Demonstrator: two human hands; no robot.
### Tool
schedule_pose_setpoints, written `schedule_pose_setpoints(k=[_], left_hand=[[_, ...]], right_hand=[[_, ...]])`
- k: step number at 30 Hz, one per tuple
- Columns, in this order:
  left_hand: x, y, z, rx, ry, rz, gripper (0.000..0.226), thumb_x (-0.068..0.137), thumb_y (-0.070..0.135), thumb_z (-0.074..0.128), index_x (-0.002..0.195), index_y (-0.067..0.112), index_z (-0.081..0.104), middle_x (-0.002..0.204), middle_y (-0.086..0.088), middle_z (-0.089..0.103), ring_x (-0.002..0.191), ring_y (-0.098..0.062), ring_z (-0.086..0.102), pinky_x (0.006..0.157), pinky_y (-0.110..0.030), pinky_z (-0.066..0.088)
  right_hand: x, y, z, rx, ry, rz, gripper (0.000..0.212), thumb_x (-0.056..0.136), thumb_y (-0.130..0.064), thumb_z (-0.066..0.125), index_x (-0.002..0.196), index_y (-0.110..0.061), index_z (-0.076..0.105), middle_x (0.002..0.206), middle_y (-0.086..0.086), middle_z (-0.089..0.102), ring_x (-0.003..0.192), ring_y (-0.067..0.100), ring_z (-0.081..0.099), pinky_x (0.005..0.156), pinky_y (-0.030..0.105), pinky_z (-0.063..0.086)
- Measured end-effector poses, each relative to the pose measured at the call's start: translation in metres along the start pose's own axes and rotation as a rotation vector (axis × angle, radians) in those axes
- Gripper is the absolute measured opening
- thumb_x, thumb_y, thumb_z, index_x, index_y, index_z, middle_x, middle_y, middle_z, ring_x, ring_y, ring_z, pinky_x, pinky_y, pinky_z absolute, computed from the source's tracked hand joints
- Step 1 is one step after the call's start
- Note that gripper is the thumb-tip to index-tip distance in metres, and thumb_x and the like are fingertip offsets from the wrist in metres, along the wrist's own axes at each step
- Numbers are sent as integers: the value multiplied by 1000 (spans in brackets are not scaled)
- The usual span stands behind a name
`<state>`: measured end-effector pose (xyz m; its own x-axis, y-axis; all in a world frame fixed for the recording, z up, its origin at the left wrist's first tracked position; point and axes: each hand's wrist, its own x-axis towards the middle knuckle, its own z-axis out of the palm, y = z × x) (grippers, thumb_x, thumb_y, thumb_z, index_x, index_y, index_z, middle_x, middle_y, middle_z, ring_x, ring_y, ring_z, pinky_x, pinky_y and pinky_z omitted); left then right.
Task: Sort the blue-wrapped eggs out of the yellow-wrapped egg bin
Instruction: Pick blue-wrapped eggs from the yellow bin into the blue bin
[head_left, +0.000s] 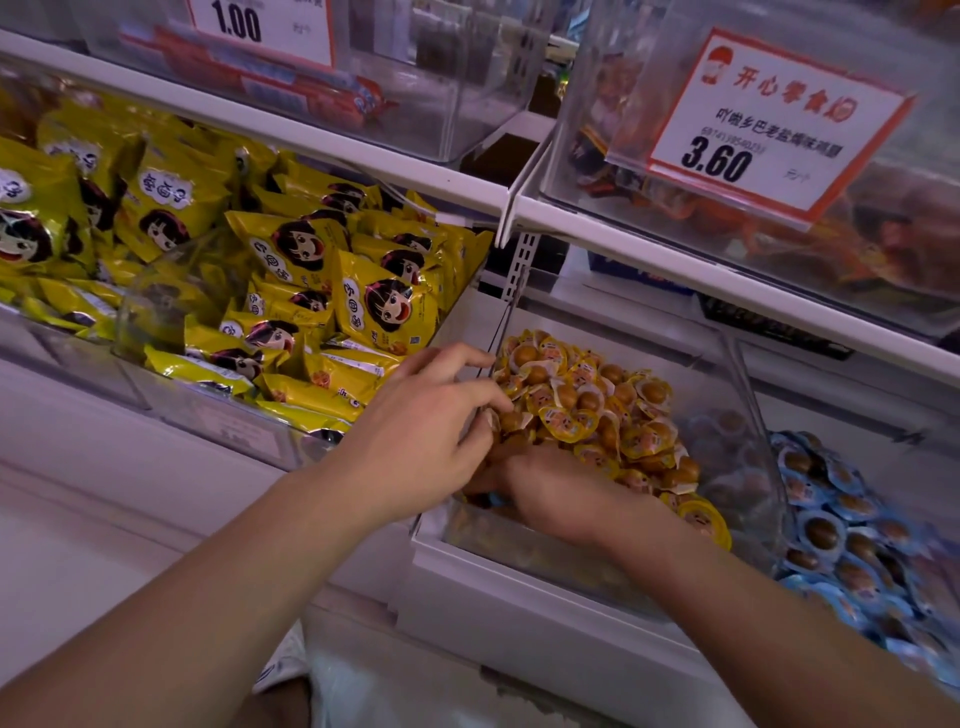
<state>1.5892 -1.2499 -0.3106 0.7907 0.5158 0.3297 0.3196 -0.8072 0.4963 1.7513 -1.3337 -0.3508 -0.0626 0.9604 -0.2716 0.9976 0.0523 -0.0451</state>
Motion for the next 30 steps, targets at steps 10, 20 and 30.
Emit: schedule_pose_setpoints(k=[10, 20, 30], left_hand=[[1, 0, 0, -1, 4, 6, 24, 95, 27, 54, 111, 33, 71, 139, 7, 48, 132, -20, 42, 112, -40, 32], [4, 15, 3, -47, 170, 73, 26, 90, 20, 55, 109, 21, 73, 134, 4, 56, 116, -19, 56, 98, -41, 46], [24, 78, 67, -132, -202, 242, 31, 95, 43, 52, 122, 35, 65, 127, 22, 54, 118, 2, 52, 97, -14, 40]], right_hand=[[10, 4, 5, -5, 12, 100, 28, 91, -32, 62, 113, -17, 68, 115, 9, 68, 102, 29, 65, 82, 42, 55], [-98, 38, -37, 752, 755, 504, 32, 69, -60, 79, 84, -34, 67, 74, -20, 69, 62, -7, 62, 49, 8, 42], [-212, 109, 11, 304, 897, 798, 25, 88, -11, 72, 111, -1, 71, 120, 22, 64, 116, 40, 59, 102, 43, 45]])
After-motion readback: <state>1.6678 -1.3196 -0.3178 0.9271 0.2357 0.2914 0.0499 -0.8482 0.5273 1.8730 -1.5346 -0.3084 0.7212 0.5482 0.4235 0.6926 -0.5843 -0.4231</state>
